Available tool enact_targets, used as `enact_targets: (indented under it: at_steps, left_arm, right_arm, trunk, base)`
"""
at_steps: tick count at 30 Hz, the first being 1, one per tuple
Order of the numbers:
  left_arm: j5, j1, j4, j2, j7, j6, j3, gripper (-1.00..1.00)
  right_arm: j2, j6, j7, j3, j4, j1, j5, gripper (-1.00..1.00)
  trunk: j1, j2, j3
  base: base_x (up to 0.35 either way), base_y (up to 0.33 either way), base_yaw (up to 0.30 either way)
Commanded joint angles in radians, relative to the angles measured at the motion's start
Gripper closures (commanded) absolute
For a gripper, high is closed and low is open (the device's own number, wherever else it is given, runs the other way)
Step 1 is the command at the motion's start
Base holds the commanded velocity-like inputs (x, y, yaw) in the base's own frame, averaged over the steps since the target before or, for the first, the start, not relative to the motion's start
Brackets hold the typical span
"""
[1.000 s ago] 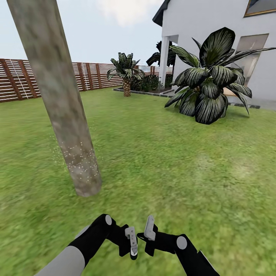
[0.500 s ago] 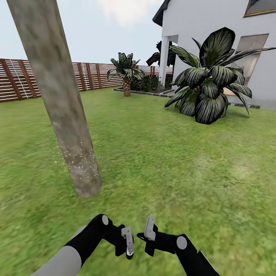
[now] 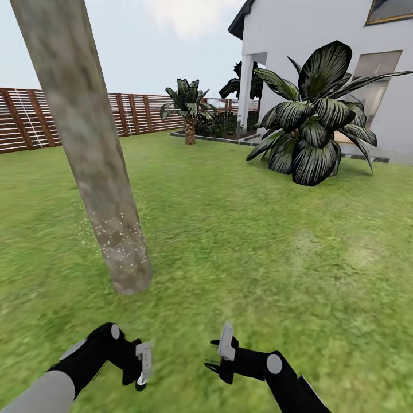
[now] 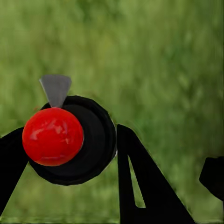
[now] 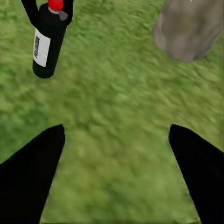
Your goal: In the garden, pick up the pesticide atomizer on the floor and spray pesticide onto both trees until each tree trunk is fully covered.
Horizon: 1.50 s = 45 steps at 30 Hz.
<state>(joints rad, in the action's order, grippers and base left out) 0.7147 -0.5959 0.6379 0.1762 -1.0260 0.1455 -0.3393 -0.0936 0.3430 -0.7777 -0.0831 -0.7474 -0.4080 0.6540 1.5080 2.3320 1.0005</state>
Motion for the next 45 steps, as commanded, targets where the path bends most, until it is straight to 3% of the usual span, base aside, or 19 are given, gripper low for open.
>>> enact_targets:
  at_steps: [1,5,6,8,10,11,13,17,19,20,23,26,27,28,31,39,45]
  left_arm:
    - [-0.004,0.0,0.0,0.011,0.0,0.002,0.001,1.0]
    - [-0.01,0.001,0.0,0.014,0.012,0.006,0.005,1.0]
    - [-0.011,0.001,0.0,0.012,0.021,0.007,0.009,1.0]
    - [-0.017,0.003,-0.019,0.008,0.077,0.006,0.049,1.0]
    - [-0.048,0.005,-0.115,-0.005,0.158,-0.004,0.084,1.0]
    - [-0.068,0.005,-0.153,-0.009,0.197,-0.011,0.089,1.0]
    - [-0.156,0.006,-0.251,-0.013,0.328,-0.074,0.098,1.0]
    - [-0.516,0.008,-0.475,-0.015,0.598,-0.328,0.101,1.0]
    - [-0.646,0.039,-0.508,-0.015,0.706,-0.384,0.101,1.0]
    - [-0.692,0.058,-0.512,-0.015,0.766,-0.397,0.102,1.0]
    - [-0.752,0.124,-0.518,-0.019,0.924,-0.422,0.098,1.0]
    - [-0.782,0.145,-0.526,-0.024,0.957,-0.439,0.1,1.0]
    - [-0.819,0.149,-0.529,-0.025,0.961,-0.442,0.101,1.0]
    - [-0.935,0.17,-0.529,-0.025,0.963,-0.448,0.101,1.0]
    - [-0.983,0.194,-0.52,-0.023,0.958,-0.449,0.098,1.0]
    - [-0.985,0.194,-0.514,-0.032,0.963,-0.446,0.101,1.0]
    - [-1.003,0.194,-0.515,-0.029,0.965,-0.446,0.134,1.0]
  right_arm:
    - [0.002,0.0,0.001,0.001,0.001,0.0,0.0,-1.0]
    - [0.005,0.0,0.026,0.007,0.028,0.0,0.001,-1.0]
    - [0.013,0.001,0.067,0.014,0.04,0.0,0.001,-1.0]
    - [0.056,0.002,0.201,0.053,0.097,0.001,0.0,-1.0]
    - [0.102,0.002,0.329,0.116,0.221,0.001,-0.004,-1.0]
    - [0.113,0.002,0.366,0.142,0.262,0.001,-0.004,-1.0]
    - [0.128,0.005,0.474,0.216,0.343,0.003,-0.005,-1.0]
    - [0.131,0.04,0.783,0.321,0.491,0.006,-0.033,-1.0]
    - [0.132,0.091,0.907,0.347,0.536,0.006,-0.085,-1.0]
    - [0.132,0.109,0.936,0.352,0.559,0.006,-0.11,-1.0]
    - [0.132,0.139,0.959,0.356,0.606,0.006,-0.14,-1.0]
    - [0.13,0.147,0.961,0.355,0.613,0.006,-0.144,-1.0]
    - [0.126,0.151,0.962,0.355,0.614,0.006,-0.146,-1.0]
    - [0.118,0.153,0.963,0.356,0.615,0.006,-0.149,-1.0]
    - [0.117,0.153,0.965,0.357,0.615,0.006,-0.152,-1.0]
    - [0.117,0.152,0.965,0.358,0.617,0.006,-0.151,-1.0]
    - [0.117,0.152,0.966,0.358,0.617,0.006,-0.151,-1.0]
  trunk:
    - [0.0,0.0,0.0]
    - [0.0,0.0,0.0]
    - [0.0,0.0,0.0]
    - [0.0,0.0,0.0]
    - [0.0,0.0,0.0]
    - [0.0,0.0,0.0]
    - [0.0,0.0,0.0]
    - [0.0,0.0,0.0]
    - [0.0,0.0,0.0]
    - [0.0,0.0,0.0]
    - [0.0,0.0,0.0]
    - [0.0,0.0,0.0]
    - [0.0,0.0,0.0]
    - [0.0,0.0,0.0]
    - [0.0,0.0,0.0]
    - [0.0,0.0,0.0]
    - [0.0,0.0,0.0]
  base:
    - [0.0,0.0,0.0]
    - [0.0,0.0,0.0]
    - [0.0,0.0,0.0]
    - [0.0,0.0,0.0]
    - [0.0,0.0,0.0]
    - [0.0,0.0,0.0]
    - [0.0,0.0,0.0]
    - [0.0,0.0,0.0]
    - [0.0,0.0,0.0]
    - [0.0,0.0,0.0]
    - [0.0,0.0,0.0]
    - [0.0,0.0,0.0]
    - [0.0,0.0,0.0]
    - [0.0,0.0,0.0]
    - [0.0,0.0,0.0]
    - [0.0,0.0,0.125]
    - [-0.027,0.0,0.274]
